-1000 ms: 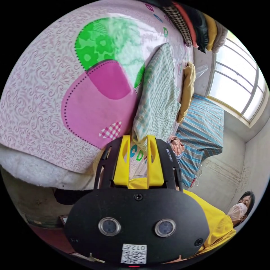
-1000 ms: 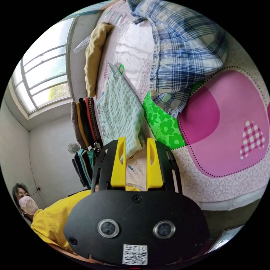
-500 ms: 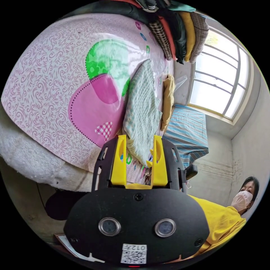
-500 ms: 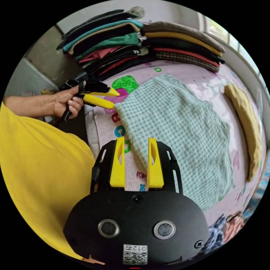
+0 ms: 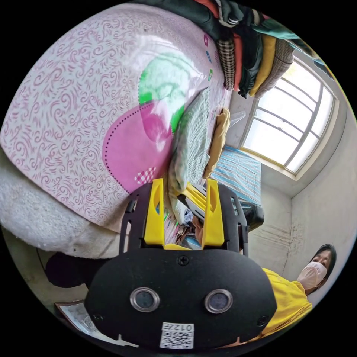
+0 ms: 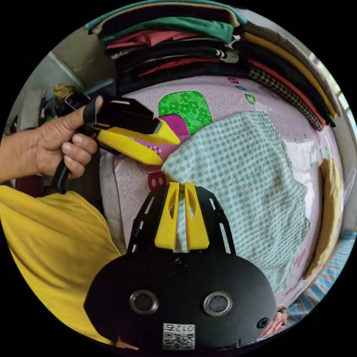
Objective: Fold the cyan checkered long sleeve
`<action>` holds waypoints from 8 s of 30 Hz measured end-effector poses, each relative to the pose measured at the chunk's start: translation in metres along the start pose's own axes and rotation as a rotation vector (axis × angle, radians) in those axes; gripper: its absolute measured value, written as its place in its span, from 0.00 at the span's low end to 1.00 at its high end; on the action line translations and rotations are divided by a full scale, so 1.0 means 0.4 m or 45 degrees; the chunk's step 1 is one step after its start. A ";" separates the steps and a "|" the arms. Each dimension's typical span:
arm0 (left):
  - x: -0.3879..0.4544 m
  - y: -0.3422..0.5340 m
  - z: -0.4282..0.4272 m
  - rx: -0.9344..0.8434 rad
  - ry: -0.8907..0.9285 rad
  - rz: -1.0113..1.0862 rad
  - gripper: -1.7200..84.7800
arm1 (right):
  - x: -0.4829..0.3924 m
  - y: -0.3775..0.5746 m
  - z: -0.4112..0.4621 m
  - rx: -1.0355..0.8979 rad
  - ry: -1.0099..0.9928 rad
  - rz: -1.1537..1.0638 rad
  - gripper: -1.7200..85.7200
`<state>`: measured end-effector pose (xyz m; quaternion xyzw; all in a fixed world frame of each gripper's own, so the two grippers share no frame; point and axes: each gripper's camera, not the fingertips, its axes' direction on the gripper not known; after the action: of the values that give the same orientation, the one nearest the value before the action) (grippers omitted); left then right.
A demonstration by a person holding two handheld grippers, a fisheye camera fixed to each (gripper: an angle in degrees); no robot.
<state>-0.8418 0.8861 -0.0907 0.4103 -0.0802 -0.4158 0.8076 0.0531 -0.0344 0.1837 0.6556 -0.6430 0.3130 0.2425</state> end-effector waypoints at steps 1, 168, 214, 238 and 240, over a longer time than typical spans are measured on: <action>0.001 -0.005 0.024 -0.014 -0.008 0.003 0.20 | 0.024 0.007 -0.015 0.041 -0.054 0.075 0.07; 0.235 0.085 1.599 -0.993 -0.430 0.264 0.11 | 0.157 0.742 -0.284 0.139 0.309 0.682 0.13; 1.509 1.051 0.425 -0.407 0.318 0.824 0.11 | 0.500 0.743 0.052 1.635 -1.632 0.949 0.06; 2.464 1.024 -1.217 -0.281 -0.213 1.285 0.10 | 0.001 -0.904 -0.081 1.691 -1.495 0.307 0.06; 2.359 0.980 -1.282 -0.318 -0.233 1.082 0.10 | -0.058 -0.983 0.033 1.521 -1.490 0.386 0.05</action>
<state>0.2422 0.6202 -0.3378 0.2018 -0.2619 -0.0884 0.9396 0.4463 -0.0060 0.1909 0.6366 -0.4724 0.2396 -0.5605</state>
